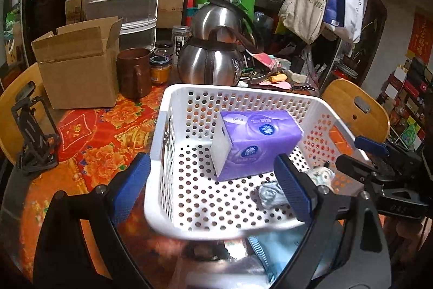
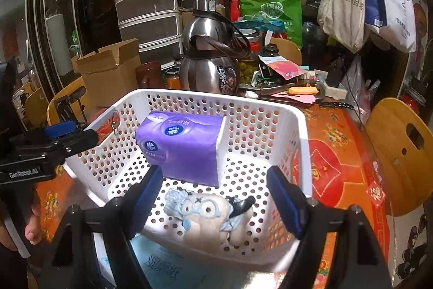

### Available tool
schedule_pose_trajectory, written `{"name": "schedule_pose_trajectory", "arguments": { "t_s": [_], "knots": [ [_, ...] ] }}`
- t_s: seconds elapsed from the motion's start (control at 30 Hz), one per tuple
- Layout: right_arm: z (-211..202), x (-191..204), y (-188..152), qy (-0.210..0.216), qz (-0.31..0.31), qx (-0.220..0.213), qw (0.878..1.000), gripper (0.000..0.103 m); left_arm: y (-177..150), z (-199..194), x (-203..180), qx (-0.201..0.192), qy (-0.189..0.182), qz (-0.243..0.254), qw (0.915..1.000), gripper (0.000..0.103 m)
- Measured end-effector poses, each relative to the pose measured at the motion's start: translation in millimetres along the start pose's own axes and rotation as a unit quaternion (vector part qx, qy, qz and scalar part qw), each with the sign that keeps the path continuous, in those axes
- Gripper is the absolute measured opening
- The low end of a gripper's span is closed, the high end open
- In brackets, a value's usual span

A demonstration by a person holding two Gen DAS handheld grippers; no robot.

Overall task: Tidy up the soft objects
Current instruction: 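Withdraw the right tool and grasp the blue wet-wipe pack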

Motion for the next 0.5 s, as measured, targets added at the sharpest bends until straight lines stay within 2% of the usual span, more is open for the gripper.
{"name": "schedule_pose_trajectory", "arguments": {
  "t_s": [0.13, 0.23, 0.5],
  "knots": [
    [-27.3, 2.3, -18.6, -0.013, -0.004, -0.016, 1.000, 0.079, -14.8, -35.2, -0.7, -0.022, 0.020, 0.020, 0.9993, 0.093],
    [-46.0, 4.5, -41.7, -0.017, -0.008, -0.023, 1.000, 0.081, -40.4, -59.1, 1.4, -0.022, 0.037, 0.031, 0.9986, 0.095],
    [-61.8, 3.8, -134.9, -0.009, 0.007, 0.011, 1.000, 0.084, -129.6, -74.7, 20.4, 0.029, 0.026, 0.011, 0.9992, 0.095]
  ]
}}
Point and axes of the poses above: each gripper's, at about its wrist camera, not at the fingertips, and z roughly the way its jaws point, x to its left, y to its top, the point moved 6 cm from there along z, roughly the way its jaws point, and after that the axes turned 4 degrees about x, right-handed, at the moved point
